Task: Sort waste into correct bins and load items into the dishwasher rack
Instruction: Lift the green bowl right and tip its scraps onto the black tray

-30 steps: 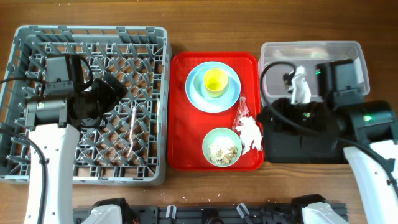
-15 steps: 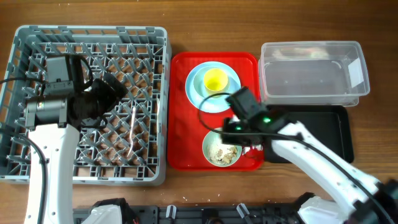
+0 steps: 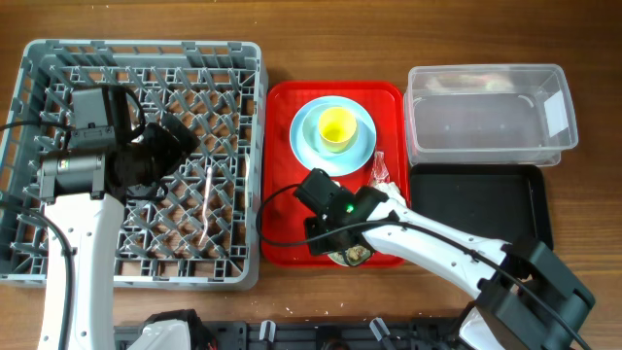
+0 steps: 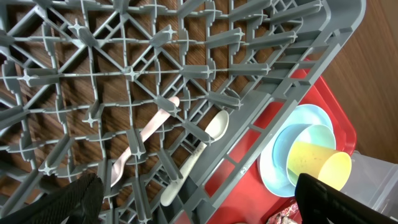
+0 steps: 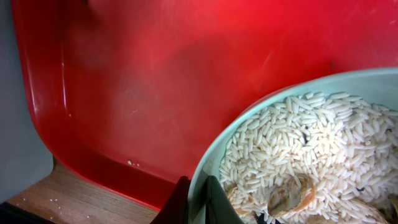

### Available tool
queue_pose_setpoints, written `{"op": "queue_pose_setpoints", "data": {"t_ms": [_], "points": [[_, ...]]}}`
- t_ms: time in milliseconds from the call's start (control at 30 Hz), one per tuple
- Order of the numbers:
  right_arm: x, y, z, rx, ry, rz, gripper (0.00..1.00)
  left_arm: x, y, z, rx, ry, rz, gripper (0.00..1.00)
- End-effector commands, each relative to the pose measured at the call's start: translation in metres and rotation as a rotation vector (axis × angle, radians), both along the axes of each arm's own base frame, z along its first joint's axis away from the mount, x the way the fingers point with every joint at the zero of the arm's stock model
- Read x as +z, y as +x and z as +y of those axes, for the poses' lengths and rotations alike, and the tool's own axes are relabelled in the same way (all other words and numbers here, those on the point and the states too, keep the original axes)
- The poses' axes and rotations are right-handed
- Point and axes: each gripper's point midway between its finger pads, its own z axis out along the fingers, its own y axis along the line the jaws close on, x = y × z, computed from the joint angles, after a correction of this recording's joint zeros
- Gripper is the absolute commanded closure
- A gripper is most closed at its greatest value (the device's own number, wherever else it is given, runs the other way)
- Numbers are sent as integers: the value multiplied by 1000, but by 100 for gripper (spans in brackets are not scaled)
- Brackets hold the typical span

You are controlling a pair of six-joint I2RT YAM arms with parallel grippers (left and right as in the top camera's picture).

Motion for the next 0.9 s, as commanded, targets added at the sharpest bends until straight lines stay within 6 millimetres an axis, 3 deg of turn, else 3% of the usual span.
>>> {"op": "queue_pose_setpoints", "data": {"t_ms": [0,233,333,433,567,733,867], "points": [[9,1,-2,-16,-44,21,95,5,1,0,-3,-4,-16,0],[99,16,-35,-49,-231,-71,96,5,1,0,-3,-4,-16,0],[123,16,-70,-94,-296,-98,96,5,1,0,-3,-4,-16,0],[146,33,-118,-192,-307,-140,96,5,1,0,-3,-4,-16,0],[165,59,-179,-320,-259,-166,96,5,1,0,-3,-4,-16,0],[173,74,-201,-279,-11,-139,96,5,1,0,-3,-4,-16,0],[162,81,-229,-364,147,-123,96,5,1,0,-3,-4,-16,0]]}}
